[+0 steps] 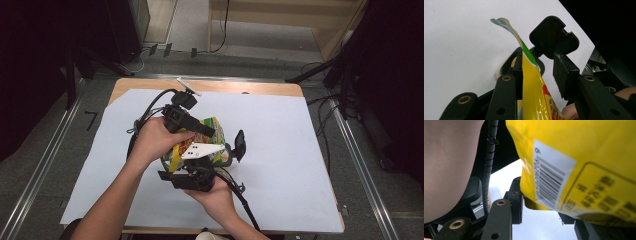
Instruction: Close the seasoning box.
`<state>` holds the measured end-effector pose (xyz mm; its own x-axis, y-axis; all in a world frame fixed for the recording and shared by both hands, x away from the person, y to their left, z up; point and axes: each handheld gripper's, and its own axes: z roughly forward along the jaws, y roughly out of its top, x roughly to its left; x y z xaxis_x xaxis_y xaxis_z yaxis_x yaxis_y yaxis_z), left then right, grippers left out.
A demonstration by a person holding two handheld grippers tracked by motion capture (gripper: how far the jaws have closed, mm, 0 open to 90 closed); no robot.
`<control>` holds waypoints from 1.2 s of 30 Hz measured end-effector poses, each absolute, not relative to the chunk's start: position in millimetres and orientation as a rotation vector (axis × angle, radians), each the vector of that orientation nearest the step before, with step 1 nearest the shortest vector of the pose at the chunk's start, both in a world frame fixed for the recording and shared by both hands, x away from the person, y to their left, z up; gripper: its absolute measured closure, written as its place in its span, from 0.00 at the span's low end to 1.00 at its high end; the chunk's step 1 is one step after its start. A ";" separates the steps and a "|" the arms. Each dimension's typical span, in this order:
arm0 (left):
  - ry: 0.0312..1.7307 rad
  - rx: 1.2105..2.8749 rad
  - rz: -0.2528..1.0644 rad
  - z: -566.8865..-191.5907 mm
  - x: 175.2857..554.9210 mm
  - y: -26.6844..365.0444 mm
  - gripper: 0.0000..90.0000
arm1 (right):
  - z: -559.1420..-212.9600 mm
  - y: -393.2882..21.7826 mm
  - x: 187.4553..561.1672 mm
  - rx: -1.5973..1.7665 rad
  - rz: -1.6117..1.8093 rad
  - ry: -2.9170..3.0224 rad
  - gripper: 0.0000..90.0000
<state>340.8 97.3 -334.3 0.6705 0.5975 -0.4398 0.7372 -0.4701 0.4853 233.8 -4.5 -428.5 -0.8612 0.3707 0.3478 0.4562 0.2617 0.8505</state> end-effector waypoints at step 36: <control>1.005 2.249 -0.310 -338.0 341.4 100.2 0.73 | -441.2 1.3 228.7 -0.739 -1.689 -2.519 0.70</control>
